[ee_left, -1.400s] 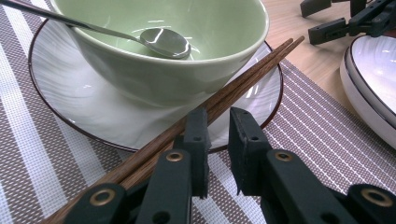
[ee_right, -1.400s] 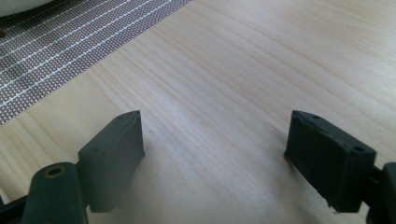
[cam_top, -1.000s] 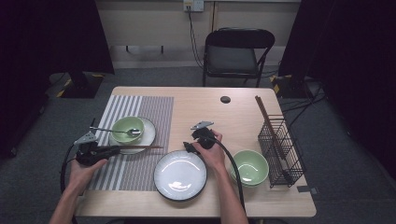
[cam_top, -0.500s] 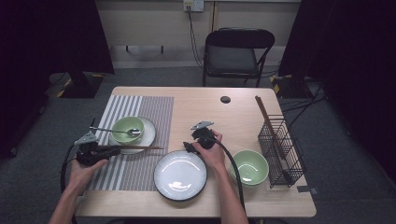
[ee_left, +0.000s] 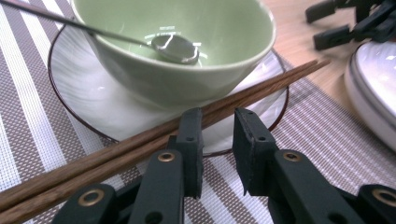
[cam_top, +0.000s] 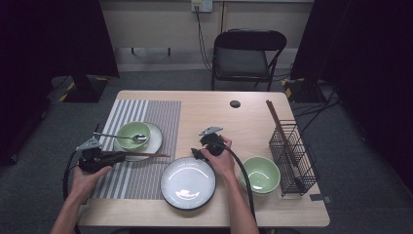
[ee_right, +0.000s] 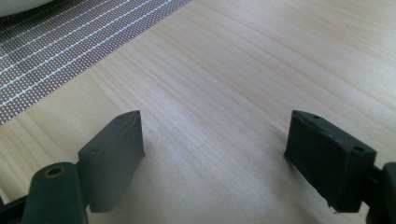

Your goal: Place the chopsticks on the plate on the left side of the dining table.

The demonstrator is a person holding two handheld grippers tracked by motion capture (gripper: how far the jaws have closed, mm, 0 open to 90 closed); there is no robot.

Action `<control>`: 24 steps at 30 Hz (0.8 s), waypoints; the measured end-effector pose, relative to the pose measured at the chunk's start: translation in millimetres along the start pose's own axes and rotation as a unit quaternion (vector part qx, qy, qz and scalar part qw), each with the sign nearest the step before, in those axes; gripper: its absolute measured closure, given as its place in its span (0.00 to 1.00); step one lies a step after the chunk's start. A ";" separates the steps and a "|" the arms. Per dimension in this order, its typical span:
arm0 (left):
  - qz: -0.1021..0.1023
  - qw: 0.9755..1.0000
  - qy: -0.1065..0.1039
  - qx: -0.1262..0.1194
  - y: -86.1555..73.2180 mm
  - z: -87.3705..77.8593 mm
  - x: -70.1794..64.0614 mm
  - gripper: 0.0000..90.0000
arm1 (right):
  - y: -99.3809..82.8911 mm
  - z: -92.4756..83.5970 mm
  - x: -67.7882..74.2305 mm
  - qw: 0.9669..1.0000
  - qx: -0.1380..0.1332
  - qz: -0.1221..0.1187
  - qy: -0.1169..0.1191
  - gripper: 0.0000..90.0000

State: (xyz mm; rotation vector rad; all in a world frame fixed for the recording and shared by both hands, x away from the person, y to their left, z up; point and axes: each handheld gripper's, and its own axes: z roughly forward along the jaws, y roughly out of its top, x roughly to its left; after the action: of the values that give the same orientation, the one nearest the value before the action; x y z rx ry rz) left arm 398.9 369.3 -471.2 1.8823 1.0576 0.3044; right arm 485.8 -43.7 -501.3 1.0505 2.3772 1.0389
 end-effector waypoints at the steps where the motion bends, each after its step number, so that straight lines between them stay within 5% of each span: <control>1: 0.001 1.000 0.001 -0.002 0.6 -1.1 -0.2 0.81 | 0.0 0.0 0.0 1.000 0.000 0.000 0.000 0.20; 21: -0.005 0.999 0.030 -0.021 5.2 -17.2 6.8 0.72 | 0.0 -0.2 0.2 1.000 0.001 0.001 0.000 0.20; 24: -0.010 0.999 0.034 -0.020 4.9 -19.0 9.0 0.64 | -0.1 -0.2 0.2 1.000 0.001 0.001 0.000 0.20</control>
State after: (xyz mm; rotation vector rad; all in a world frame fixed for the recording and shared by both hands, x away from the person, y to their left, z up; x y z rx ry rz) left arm 395.7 386.7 -458.8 1.8363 1.1063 0.3772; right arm 485.6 -43.6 -501.2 1.0545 2.3769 1.0380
